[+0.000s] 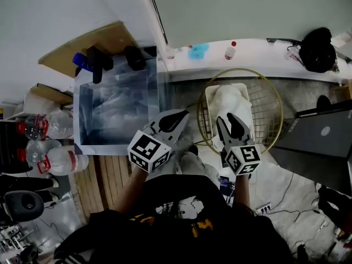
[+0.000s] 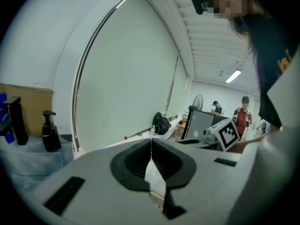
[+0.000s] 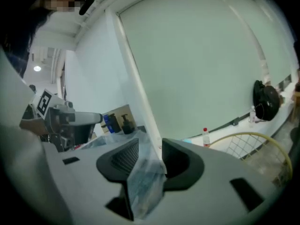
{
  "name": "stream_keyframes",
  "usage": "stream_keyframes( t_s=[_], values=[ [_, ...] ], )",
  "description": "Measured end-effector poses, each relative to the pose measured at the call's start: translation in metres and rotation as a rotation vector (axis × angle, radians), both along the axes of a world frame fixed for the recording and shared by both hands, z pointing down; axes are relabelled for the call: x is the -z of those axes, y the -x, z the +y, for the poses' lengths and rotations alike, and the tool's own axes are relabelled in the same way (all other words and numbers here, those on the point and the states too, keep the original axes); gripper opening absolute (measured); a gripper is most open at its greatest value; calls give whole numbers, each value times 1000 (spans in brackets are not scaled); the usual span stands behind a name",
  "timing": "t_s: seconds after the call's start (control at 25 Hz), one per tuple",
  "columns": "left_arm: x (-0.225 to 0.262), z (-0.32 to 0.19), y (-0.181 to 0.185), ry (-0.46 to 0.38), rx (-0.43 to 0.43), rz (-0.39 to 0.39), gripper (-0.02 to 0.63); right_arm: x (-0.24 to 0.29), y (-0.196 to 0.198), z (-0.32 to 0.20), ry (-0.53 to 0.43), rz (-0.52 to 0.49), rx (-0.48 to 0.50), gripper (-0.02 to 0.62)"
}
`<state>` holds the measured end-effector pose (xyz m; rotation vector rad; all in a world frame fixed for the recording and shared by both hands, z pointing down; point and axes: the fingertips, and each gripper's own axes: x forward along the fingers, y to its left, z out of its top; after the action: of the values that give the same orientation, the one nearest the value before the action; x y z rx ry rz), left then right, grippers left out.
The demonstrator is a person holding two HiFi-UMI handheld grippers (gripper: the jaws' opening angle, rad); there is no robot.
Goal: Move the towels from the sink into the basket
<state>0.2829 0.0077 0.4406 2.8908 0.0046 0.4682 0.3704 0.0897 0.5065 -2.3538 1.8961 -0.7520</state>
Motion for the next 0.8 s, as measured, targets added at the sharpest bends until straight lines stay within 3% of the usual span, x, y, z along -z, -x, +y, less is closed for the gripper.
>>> stream_keyframes(
  t_s=[0.36, 0.8],
  values=[
    [16, -27, 86, -5, 106, 34, 8, 71, 101, -62, -131, 62, 194, 150],
    [24, -37, 205, -7, 175, 67, 8, 102, 211, -74, -180, 128, 206, 104]
  ],
)
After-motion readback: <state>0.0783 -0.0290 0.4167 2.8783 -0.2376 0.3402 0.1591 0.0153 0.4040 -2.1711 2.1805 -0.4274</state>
